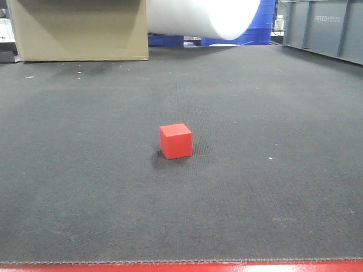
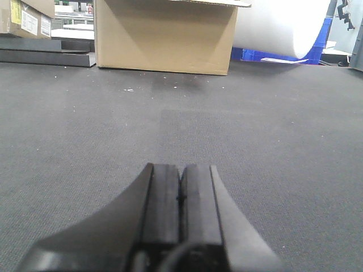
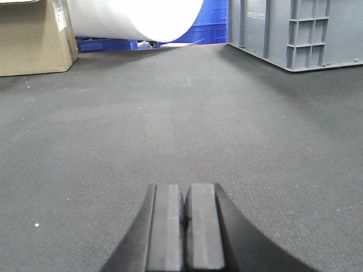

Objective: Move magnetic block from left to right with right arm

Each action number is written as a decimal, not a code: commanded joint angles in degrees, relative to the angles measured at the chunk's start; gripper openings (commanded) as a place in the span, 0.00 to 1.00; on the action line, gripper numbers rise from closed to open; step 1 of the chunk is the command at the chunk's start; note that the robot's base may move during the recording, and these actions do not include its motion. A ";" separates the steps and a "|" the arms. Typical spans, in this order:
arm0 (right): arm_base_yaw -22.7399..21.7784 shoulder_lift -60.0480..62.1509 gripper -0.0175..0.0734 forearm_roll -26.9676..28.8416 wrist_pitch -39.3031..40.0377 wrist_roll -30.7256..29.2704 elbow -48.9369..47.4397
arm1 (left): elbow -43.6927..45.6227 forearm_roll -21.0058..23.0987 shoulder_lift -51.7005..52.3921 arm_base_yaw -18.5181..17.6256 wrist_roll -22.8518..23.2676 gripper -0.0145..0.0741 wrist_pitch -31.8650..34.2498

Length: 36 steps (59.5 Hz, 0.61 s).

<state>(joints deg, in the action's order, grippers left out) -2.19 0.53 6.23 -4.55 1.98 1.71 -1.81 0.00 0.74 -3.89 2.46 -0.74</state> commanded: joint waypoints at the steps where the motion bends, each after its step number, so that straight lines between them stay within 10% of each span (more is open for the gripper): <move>1: -0.47 1.09 0.26 -0.44 5.53 -0.28 -0.27 | -0.55 0.00 0.58 -0.11 0.25 0.03 5.08; 36: -0.47 1.09 0.26 -0.44 5.53 -0.28 -0.27 | -0.55 0.00 0.58 -0.11 0.25 0.03 5.08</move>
<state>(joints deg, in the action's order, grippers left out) -2.19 0.53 6.23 -4.55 1.87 1.71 -1.81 0.00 0.74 -3.89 2.46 -0.74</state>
